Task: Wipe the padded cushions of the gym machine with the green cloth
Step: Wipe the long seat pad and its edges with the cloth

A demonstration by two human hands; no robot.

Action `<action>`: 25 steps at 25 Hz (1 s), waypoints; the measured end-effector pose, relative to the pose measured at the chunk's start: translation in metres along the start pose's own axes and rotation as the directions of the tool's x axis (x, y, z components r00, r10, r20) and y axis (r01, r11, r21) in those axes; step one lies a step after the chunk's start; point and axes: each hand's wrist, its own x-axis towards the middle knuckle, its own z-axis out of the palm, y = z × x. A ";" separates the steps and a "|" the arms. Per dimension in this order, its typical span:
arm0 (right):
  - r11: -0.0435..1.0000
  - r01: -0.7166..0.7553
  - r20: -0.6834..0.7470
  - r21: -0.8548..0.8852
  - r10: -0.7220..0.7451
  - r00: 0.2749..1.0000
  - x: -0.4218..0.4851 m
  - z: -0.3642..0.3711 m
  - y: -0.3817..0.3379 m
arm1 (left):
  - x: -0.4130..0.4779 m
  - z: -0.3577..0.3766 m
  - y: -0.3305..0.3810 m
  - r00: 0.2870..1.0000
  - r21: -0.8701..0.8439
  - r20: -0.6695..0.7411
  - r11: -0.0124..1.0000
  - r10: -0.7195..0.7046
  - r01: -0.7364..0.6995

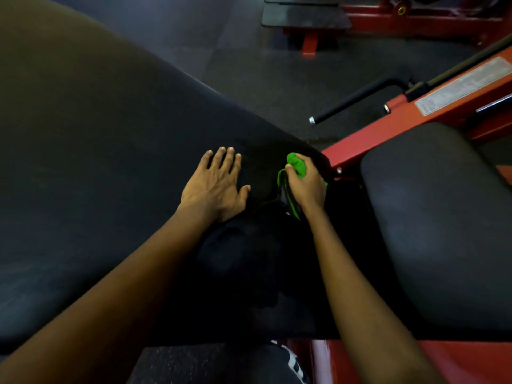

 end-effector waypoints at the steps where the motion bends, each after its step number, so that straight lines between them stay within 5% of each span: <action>1: 1.000 0.028 0.037 0.015 -0.029 0.999 -0.012 0.002 -0.005 | -0.001 -0.002 0.000 1.000 0.001 0.011 1.000 -0.002 0.002; 4: 0.957 0.250 0.196 0.144 -0.275 0.941 -0.074 0.003 -0.009 | -0.002 -0.008 0.001 0.999 -0.056 0.047 0.998 0.012 -0.010; 6: 0.933 0.268 0.204 0.238 -0.318 0.926 -0.091 -0.013 -0.004 | -0.004 -0.015 -0.008 0.999 -0.103 0.020 0.994 0.037 -0.035; 9: 0.997 -0.039 0.082 0.067 0.034 0.996 -0.078 -0.046 0.017 | -0.016 -0.018 -0.031 0.998 0.020 -0.053 0.999 0.044 -0.043; 12: 0.937 -0.315 0.303 -0.152 0.348 0.887 -0.084 -0.067 0.028 | -0.029 -0.009 -0.038 0.998 0.006 -0.059 1.000 -0.026 0.026; 17: 0.905 -0.401 0.436 0.140 0.307 0.846 -0.088 -0.053 -0.008 | -0.027 -0.007 -0.035 0.996 -0.008 -0.083 0.999 -0.032 0.031; 22: 0.764 -0.571 0.569 0.301 0.337 0.750 -0.074 -0.047 -0.028 | -0.028 -0.008 -0.033 0.997 0.000 -0.069 1.000 -0.027 0.027; 25: 0.754 -0.520 0.536 0.402 0.266 0.801 -0.067 -0.059 -0.039 | -0.028 -0.010 -0.035 0.997 -0.014 -0.075 1.000 -0.023 0.022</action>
